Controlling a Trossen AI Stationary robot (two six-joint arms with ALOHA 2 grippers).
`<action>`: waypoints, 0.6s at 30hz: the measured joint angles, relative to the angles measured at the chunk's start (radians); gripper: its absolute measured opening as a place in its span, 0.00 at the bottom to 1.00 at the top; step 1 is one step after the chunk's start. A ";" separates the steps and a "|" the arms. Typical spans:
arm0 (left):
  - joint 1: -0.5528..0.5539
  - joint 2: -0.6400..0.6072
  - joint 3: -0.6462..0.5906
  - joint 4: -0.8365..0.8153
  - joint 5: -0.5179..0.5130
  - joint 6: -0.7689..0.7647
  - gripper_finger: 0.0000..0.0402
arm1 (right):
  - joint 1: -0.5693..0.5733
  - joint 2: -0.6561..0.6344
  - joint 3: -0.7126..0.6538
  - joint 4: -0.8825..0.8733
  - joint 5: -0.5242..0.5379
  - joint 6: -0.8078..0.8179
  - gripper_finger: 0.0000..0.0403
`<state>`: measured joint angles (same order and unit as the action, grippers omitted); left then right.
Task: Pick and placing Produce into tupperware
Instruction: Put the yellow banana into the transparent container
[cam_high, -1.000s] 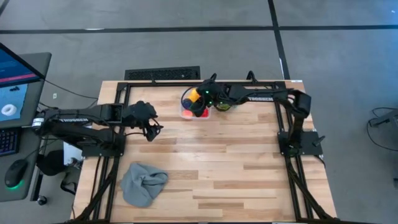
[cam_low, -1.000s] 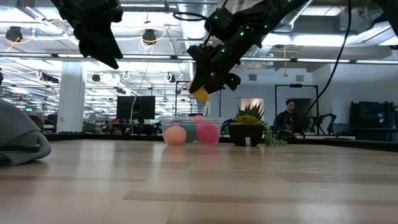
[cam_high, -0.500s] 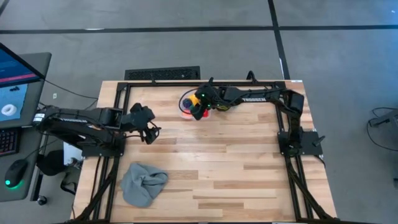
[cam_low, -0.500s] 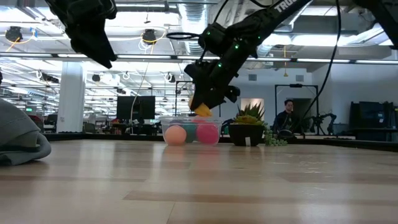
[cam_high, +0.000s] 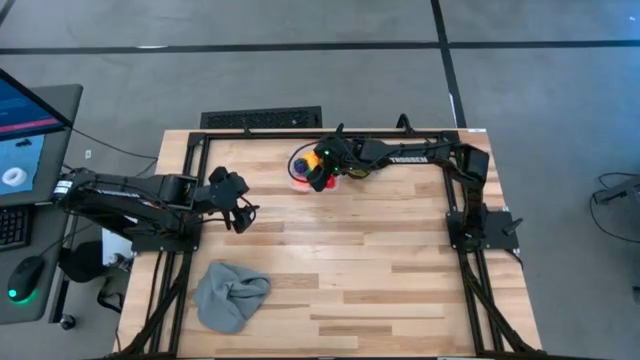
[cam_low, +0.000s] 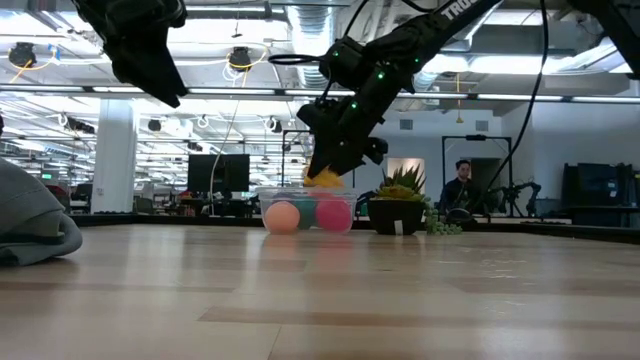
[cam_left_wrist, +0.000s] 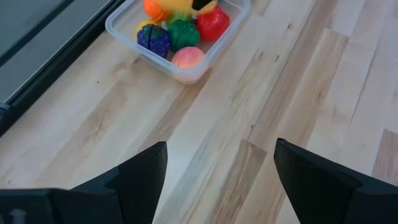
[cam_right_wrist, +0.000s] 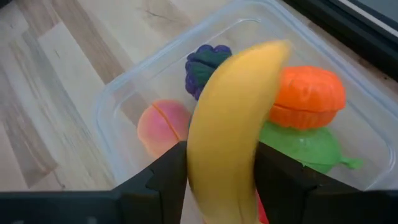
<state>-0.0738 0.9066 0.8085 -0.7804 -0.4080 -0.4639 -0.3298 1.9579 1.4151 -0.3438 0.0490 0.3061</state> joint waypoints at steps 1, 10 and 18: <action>0.000 0.000 0.000 0.000 0.000 -0.001 0.71 | 0.000 0.000 0.000 0.000 0.000 0.000 0.49; 0.000 0.000 0.000 0.000 -0.005 -0.001 0.71 | 0.000 0.000 0.000 -0.007 0.000 0.001 0.46; 0.000 0.000 0.000 0.000 -0.005 -0.001 0.71 | 0.002 -0.002 0.000 -0.010 -0.018 0.001 0.43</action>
<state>-0.0738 0.9066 0.8082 -0.7803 -0.4129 -0.4652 -0.3279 1.9563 1.4151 -0.3543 0.0309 0.3074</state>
